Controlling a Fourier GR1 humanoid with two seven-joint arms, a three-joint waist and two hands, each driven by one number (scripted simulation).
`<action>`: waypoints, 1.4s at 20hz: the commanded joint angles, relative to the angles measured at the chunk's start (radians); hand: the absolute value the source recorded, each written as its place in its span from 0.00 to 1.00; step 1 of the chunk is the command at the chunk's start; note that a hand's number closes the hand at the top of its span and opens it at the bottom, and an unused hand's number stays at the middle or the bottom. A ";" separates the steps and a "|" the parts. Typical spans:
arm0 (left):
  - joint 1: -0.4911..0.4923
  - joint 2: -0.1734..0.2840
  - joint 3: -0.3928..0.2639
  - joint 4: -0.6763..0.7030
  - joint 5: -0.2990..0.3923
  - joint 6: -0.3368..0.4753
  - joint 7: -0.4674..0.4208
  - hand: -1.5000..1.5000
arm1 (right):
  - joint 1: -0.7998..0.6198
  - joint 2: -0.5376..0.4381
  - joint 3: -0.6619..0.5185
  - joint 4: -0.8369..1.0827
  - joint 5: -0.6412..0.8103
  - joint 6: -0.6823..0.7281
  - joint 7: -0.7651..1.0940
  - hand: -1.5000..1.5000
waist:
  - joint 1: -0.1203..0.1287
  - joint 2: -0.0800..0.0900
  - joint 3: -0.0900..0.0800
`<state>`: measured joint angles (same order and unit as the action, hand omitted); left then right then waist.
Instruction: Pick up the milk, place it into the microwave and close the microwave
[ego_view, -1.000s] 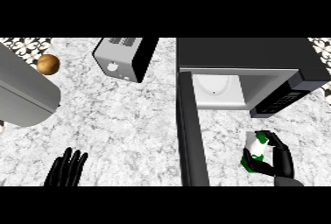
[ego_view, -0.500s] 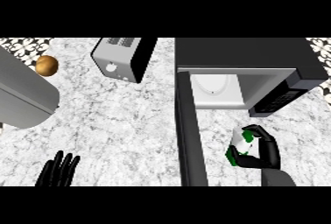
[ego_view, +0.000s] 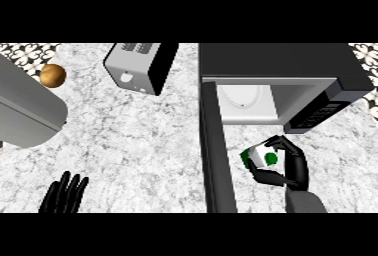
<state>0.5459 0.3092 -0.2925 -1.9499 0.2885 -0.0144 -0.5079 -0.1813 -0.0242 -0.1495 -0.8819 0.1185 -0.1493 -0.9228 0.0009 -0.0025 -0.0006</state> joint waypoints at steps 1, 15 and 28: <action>-0.031 0.011 0.047 -0.026 0.020 0.000 0.046 0.00 | 0.023 0.023 0.068 -0.169 0.013 -0.119 0.153 1.00 | -0.003 -0.001 0.000; -0.056 -0.005 0.122 0.071 0.054 -0.094 0.022 0.00 | -0.298 -0.051 0.027 0.098 0.152 -0.268 0.332 1.00 | 0.016 0.006 0.001; -0.086 -0.039 0.073 0.077 0.002 -0.088 0.030 0.00 | -0.572 -0.187 -0.021 0.433 0.251 -0.465 0.407 1.00 | 0.057 0.022 0.002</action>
<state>0.4870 0.2819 -0.2169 -1.8846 0.3096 -0.1138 -0.4770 -0.5710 -0.0824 -0.1558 -0.5979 0.3205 -0.6592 -0.5967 0.0218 -0.0150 -0.0045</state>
